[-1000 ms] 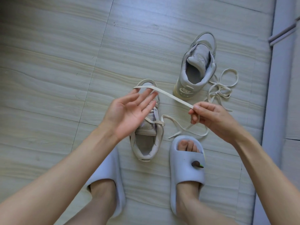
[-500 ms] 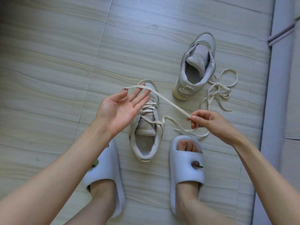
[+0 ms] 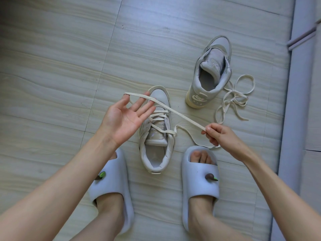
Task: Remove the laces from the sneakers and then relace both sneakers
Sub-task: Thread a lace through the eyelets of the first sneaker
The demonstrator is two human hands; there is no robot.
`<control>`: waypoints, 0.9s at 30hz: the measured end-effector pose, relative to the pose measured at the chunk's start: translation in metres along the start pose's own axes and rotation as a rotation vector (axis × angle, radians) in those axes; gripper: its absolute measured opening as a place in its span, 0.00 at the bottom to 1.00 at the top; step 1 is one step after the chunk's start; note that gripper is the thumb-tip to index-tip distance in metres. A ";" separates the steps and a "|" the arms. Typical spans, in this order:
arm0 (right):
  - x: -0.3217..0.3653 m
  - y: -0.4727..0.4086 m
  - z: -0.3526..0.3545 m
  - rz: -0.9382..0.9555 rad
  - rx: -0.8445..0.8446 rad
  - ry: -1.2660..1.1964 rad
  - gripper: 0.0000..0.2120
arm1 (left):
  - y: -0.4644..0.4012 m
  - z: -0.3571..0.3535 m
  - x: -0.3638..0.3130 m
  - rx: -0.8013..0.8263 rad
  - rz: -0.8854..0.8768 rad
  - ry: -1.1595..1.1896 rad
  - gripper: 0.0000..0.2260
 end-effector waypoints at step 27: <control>0.052 -0.016 -0.033 -0.019 -0.107 -0.276 0.15 | -0.008 0.017 0.026 -0.101 -0.512 -1.843 0.06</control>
Point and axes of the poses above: each hand's wrist, its own y-axis away from the middle knuckle, its own z-axis out of the back of the hand, x = y × z, the point moved 1 cm from there along -y, towards the middle knuckle, and after that the axes turned 7 degrees about y, right-handed, at the moved point
